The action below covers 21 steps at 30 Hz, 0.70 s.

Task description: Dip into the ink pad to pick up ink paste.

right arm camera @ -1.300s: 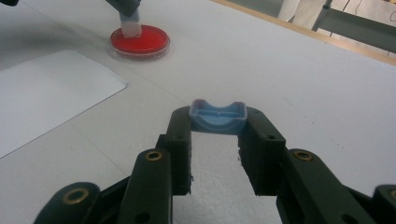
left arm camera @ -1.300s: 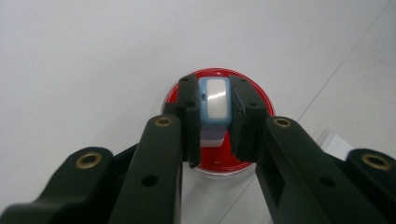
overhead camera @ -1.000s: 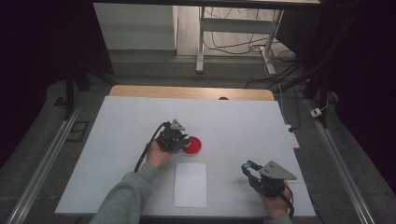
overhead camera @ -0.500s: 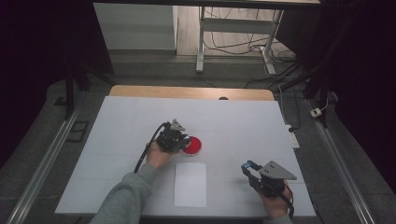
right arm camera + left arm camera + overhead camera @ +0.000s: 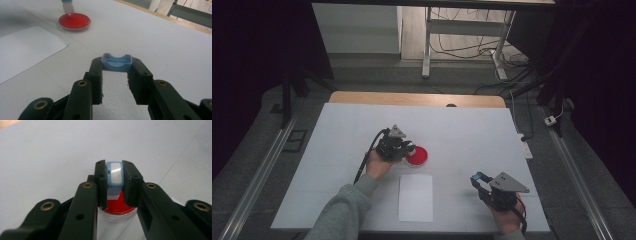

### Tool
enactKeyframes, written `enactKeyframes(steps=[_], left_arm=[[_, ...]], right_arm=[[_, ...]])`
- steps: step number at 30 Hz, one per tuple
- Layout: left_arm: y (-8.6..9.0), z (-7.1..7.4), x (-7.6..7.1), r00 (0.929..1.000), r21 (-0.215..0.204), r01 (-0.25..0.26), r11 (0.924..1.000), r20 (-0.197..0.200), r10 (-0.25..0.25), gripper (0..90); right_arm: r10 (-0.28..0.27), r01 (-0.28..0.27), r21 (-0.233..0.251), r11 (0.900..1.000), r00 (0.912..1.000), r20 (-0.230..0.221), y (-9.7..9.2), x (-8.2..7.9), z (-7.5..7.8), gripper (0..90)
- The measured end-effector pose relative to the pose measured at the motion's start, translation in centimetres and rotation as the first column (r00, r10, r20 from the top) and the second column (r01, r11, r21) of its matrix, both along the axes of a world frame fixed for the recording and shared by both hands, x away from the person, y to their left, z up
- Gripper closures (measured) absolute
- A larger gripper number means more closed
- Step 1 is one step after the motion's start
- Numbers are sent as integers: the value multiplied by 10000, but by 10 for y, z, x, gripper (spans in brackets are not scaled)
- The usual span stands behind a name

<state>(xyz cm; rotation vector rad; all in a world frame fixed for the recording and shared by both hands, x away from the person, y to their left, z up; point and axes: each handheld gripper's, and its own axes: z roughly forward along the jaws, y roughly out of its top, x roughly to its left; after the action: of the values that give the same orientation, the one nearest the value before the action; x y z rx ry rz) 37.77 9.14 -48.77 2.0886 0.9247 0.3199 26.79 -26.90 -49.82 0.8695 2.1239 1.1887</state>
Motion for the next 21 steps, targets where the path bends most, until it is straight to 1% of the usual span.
enactKeyframes(steps=[12,13,21], left_arm=[[5,5,-4,10000,-332,15,9994,52,-14,760],[5,6,-5,10000,-363,32,9993,52,-30,759],[7,14,-13,9994,-588,314,9978,149,-305,759]], right_arm=[[11,-11,30,10000,10000,13,0,0,0,650],[-42,42,-27,10000,10000,10,0,0,0,650],[14,-14,34,10000,10000,16,0,0,0,650]])
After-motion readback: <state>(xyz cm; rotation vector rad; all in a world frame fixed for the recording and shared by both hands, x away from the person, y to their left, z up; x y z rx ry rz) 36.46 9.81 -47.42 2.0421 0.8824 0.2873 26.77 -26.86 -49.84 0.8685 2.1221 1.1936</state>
